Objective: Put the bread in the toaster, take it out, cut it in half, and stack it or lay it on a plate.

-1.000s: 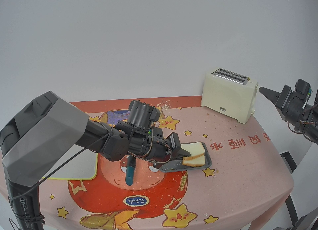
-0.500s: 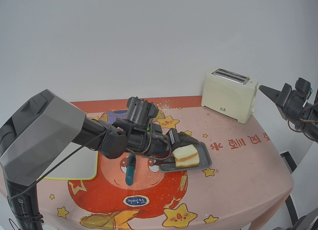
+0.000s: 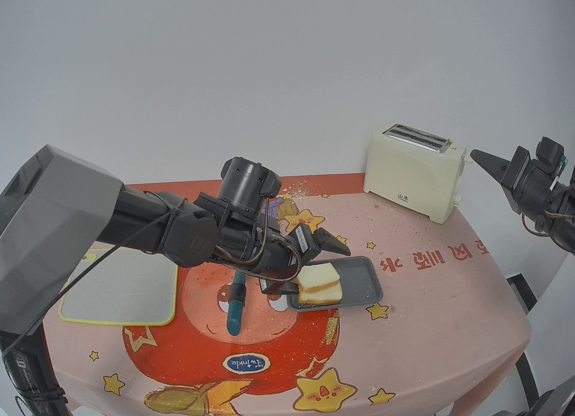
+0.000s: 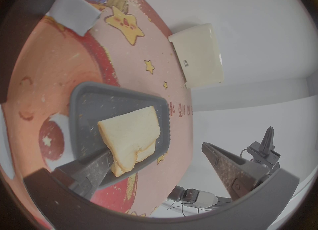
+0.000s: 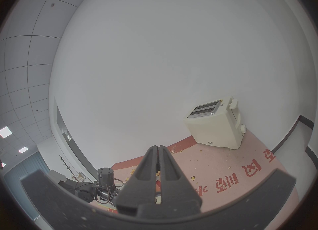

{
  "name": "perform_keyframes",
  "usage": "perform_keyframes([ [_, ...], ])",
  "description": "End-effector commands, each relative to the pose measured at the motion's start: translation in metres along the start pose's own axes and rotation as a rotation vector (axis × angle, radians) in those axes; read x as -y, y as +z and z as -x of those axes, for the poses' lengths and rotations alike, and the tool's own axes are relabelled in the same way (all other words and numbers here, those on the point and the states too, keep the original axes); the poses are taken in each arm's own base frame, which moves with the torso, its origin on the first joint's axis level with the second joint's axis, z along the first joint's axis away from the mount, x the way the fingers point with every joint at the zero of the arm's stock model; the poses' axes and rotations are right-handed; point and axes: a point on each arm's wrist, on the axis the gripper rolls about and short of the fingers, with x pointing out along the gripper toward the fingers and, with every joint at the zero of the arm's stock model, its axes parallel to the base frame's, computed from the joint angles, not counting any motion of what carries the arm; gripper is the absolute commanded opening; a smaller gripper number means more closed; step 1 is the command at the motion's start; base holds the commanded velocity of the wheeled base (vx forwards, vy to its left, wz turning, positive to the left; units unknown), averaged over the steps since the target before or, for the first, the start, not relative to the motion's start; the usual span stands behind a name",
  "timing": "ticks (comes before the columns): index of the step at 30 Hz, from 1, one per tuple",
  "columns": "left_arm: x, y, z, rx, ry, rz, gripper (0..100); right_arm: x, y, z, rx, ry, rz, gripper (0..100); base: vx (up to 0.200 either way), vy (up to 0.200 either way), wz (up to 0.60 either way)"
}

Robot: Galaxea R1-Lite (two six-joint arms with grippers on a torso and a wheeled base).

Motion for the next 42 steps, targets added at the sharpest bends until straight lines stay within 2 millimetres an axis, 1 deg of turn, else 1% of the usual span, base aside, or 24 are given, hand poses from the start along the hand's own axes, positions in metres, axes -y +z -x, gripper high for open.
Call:
perform_keyframes([
  [1, 0.014, 0.002, 0.007, 0.032, -0.009, -0.018, 100, 0.000, -0.001, 0.000, -0.003, 0.000, 0.000, 0, 0.000, 0.000, 0.00],
  [7, 0.023, 0.001, 0.006, 0.059, 0.056, -0.009, 100, 0.000, -0.002, -0.001, -0.010, -0.001, 0.000, 0, 0.000, 0.000, 0.00],
  [10, 0.020, 0.004, -0.001, 0.058, 0.109, 0.011, 100, 0.000, -0.002, -0.001, -0.009, 0.001, 0.000, 0, 0.000, 0.000, 0.00],
  [12, 0.020, 0.005, -0.001, 0.060, 0.123, 0.016, 100, 0.000, -0.002, -0.001, -0.008, 0.000, 0.000, 0, 0.000, 0.000, 0.00],
  [13, 0.019, 0.004, -0.001, 0.062, 0.158, 0.025, 100, 0.000, -0.002, -0.001, -0.008, 0.000, 0.000, 0, 0.000, 0.000, 0.00],
  [16, 0.018, 0.003, -0.002, 0.056, 0.169, 0.027, 100, 0.000, -0.002, -0.001, -0.008, 0.000, 0.000, 0, 0.000, 0.000, 0.00],
  [21, 0.012, 0.003, -0.008, 0.042, 0.193, 0.027, 100, 0.000, -0.003, -0.001, -0.012, 0.000, 0.000, 0, 0.000, 0.000, 0.00],
  [25, 0.009, 0.002, -0.008, 0.032, 0.230, 0.008, 100, 0.000, -0.003, -0.001, -0.012, 0.000, 0.000, 0, 0.000, 0.000, 0.00],
  [35, 0.017, 0.002, -0.002, 0.046, 0.218, -0.001, 100, 0.001, -0.004, -0.002, -0.015, -0.001, 0.001, 0, 0.000, 0.000, 0.00],
  [42, 0.012, 0.000, -0.002, 0.021, 0.257, 0.020, 100, 0.000, -0.002, -0.001, -0.010, 0.001, 0.001, 0, 0.000, 0.000, 0.00],
])
